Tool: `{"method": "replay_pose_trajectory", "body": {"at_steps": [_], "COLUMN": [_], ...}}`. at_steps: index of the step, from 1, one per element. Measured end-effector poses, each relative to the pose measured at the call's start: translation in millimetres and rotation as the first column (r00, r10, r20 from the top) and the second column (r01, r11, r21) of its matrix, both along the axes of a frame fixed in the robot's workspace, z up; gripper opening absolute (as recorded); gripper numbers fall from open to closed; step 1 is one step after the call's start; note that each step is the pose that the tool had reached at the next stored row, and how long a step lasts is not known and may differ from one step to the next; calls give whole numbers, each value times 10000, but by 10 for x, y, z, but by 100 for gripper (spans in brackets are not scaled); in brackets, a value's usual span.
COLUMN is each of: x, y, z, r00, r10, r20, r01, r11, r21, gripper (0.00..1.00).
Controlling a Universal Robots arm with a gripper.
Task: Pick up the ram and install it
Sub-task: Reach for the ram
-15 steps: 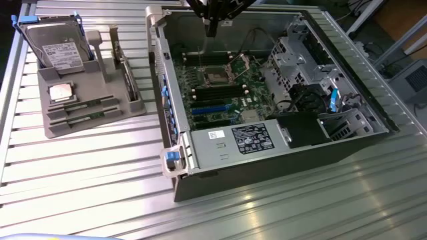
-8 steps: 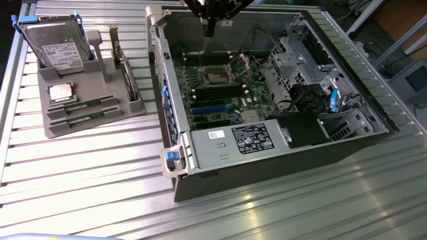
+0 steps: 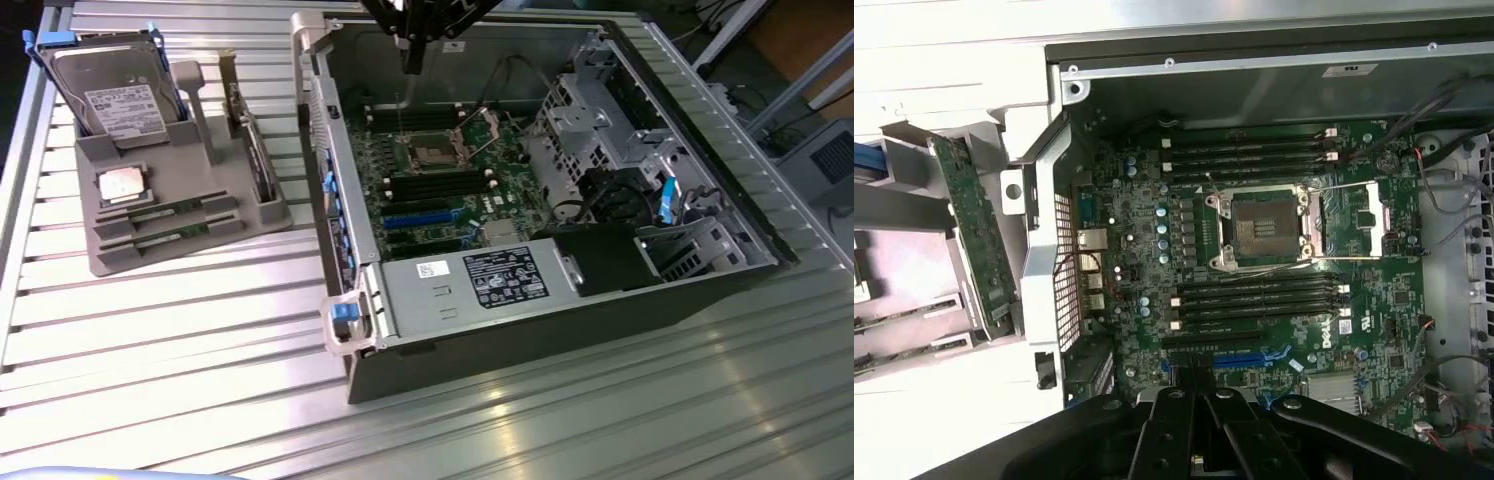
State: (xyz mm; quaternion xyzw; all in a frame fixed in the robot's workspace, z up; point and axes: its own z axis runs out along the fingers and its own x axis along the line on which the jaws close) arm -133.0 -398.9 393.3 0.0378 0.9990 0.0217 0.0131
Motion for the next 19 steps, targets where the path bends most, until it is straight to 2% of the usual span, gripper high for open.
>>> {"method": "replay_pose_trajectory", "body": {"at_steps": [19], "x": [-55], "y": [0], "z": [0], "r00": [10000], "r10": [0], "r20": [1], "r01": [0], "r11": [10000], "r21": [1], "gripper": [11]}}
